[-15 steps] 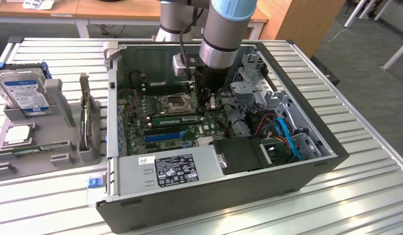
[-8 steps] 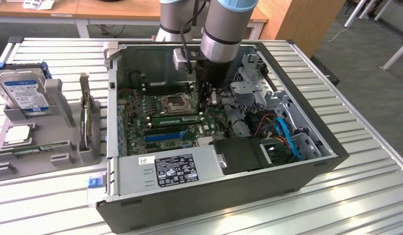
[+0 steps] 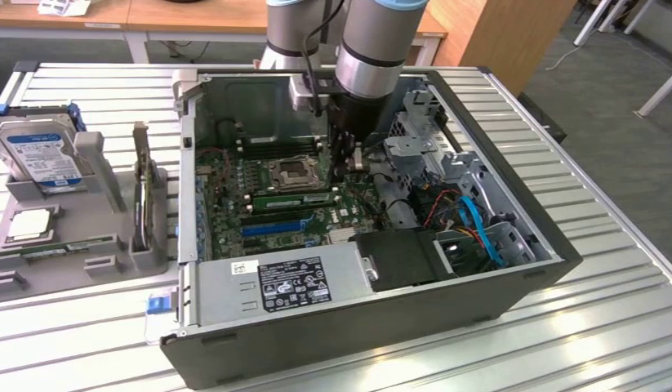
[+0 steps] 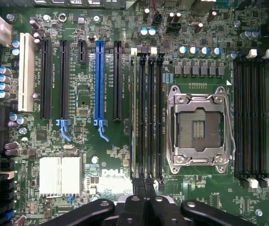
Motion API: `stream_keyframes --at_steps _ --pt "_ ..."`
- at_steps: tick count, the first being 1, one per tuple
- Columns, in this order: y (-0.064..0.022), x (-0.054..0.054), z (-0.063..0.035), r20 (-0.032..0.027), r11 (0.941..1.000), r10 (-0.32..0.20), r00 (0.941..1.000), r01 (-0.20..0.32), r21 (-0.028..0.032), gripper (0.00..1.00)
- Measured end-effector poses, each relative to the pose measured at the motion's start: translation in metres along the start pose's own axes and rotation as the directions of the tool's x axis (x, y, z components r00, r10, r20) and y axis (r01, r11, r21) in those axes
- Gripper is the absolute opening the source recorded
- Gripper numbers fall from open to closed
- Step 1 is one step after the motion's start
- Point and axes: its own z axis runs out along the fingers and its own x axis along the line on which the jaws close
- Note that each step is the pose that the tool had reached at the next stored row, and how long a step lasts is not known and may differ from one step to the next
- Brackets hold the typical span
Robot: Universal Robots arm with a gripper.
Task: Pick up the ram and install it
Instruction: 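Press down the ram until it locks into place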
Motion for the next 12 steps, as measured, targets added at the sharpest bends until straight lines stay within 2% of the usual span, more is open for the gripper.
stream_keyframes --at_steps 5,12 --pt "0.0050 0.000 0.0002 -0.0004 1.0000 0.000 1.0000 0.000 -0.0001 0.10" --pt "0.0191 0.000 0.0015 -0.0001 1.0000 0.000 1.0000 0.000 0.0000 0.10"
